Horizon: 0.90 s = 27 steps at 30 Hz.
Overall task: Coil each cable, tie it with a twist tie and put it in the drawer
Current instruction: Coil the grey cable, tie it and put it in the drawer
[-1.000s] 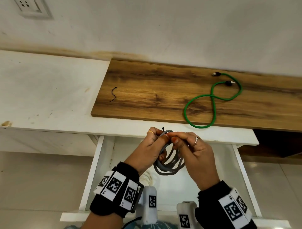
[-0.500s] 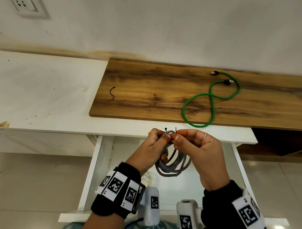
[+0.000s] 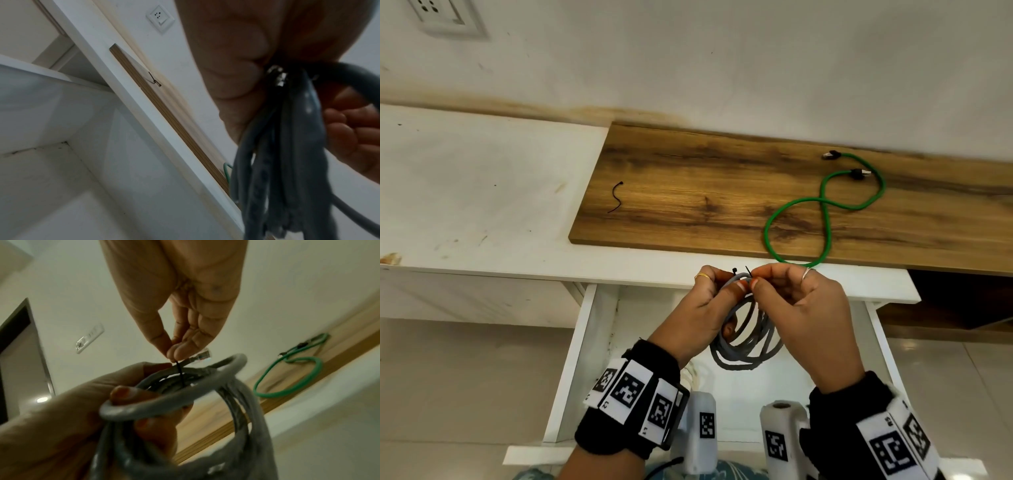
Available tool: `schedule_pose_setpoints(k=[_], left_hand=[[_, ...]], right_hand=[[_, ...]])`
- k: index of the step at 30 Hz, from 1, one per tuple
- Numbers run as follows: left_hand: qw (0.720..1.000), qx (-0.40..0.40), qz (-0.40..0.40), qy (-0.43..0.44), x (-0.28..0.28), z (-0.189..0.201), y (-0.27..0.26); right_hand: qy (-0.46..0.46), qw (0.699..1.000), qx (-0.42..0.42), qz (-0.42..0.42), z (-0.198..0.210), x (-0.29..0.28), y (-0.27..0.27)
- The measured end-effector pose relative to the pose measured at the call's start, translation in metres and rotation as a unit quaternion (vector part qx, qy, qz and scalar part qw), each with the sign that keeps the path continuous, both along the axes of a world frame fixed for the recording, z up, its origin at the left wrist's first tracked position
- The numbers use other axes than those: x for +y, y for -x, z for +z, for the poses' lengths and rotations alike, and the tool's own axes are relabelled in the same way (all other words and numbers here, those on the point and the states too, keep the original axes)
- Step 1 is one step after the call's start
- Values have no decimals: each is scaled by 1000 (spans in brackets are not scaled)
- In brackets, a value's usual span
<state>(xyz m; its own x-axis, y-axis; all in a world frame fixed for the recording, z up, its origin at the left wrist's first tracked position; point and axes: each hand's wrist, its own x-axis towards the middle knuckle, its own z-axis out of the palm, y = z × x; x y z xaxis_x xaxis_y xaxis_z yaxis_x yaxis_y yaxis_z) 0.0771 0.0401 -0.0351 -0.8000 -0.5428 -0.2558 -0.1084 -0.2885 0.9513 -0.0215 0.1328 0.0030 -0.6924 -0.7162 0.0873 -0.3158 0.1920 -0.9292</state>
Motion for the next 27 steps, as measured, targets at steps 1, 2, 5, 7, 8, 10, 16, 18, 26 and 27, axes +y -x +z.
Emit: schedule_pose_setpoints(k=[1,2,5,7,8,10,16,18,26,27], left_hand=[[1000,-2,-2,10,1,0,0],[1000,-6,-4,21,1,0,0],[998,-15,-14,54,1,-3,1],[997,-16,-20,75,1,-5,1],[996,-19,-23,86,1,-5,0],[993,-27,-26,109,1,-4,0],[989,-35,-28,143,2,0,0],[988,-40,-30,146,2,2,-1],[986,-43,-32,161,2,6,-3],[985,-43,-32,162,2,7,-3]], right_hand=[[-19,999,29,1,0,0,1],[-37,998,54,3,0,-1,3],[-78,990,116,7,1,0,5],[-95,985,142,7,1,0,6],[-100,984,148,9,1,0,6],[-109,982,152,13,0,-1,7],[-109,981,163,8,-4,-1,7],[-110,981,163,9,-5,-1,8],[-114,979,169,8,-7,-2,8],[-114,979,169,9,-7,-2,8]])
